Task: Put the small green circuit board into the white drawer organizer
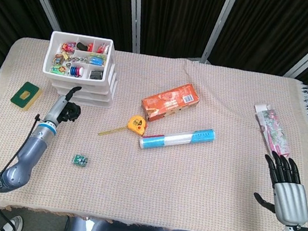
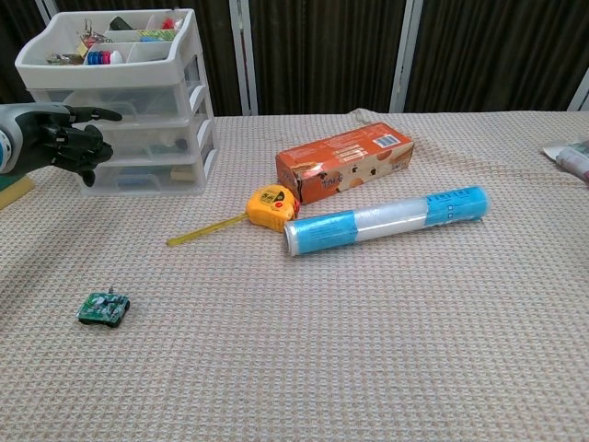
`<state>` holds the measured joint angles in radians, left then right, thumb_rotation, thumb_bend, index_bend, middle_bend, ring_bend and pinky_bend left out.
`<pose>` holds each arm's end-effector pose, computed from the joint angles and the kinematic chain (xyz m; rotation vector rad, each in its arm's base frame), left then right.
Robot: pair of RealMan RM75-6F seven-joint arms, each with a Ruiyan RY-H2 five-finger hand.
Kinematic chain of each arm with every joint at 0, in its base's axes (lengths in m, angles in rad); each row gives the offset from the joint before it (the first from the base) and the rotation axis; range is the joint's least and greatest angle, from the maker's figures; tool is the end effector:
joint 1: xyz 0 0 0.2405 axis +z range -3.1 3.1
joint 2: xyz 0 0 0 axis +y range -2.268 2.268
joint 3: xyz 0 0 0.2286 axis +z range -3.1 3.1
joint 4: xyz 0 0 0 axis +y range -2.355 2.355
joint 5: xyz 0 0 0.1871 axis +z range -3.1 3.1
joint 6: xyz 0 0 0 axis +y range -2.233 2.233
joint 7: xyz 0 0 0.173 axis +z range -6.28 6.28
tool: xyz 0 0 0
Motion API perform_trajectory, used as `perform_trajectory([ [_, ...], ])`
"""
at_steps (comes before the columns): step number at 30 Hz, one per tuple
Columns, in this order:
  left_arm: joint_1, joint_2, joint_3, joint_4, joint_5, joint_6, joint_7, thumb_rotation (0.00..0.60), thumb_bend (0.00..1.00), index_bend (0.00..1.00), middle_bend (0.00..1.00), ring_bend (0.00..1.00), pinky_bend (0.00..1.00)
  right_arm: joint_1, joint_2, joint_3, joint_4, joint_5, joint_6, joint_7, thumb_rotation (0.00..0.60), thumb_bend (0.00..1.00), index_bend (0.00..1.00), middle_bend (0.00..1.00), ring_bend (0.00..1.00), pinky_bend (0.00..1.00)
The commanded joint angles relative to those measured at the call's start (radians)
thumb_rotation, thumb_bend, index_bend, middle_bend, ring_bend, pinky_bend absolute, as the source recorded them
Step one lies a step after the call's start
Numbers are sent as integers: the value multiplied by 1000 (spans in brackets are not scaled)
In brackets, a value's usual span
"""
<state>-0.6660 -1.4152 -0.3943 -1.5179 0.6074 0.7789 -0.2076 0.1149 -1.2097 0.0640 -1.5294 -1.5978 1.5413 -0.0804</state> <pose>-0.1869 0.3771 0.0425 -1.0285 -1.8953 -1.1569 -0.2578 -0.2158 0.1533 1.4574 -0.7362 0.9680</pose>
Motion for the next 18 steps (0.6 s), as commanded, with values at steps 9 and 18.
perform_trajectory([
  [9, 3, -15, -21, 21, 6, -45, -67, 600, 949, 76, 814, 810, 623, 0, 1, 0, -1, 3, -4, 1, 600, 11, 5, 0, 0, 0],
  [18, 10, -16, -23, 25, 48, -66, -103, 600, 950, 128, 814, 810, 623, 0, 2, -1, -5, 5, -5, 0, 600, 12, 7, 0, 0, 0],
])
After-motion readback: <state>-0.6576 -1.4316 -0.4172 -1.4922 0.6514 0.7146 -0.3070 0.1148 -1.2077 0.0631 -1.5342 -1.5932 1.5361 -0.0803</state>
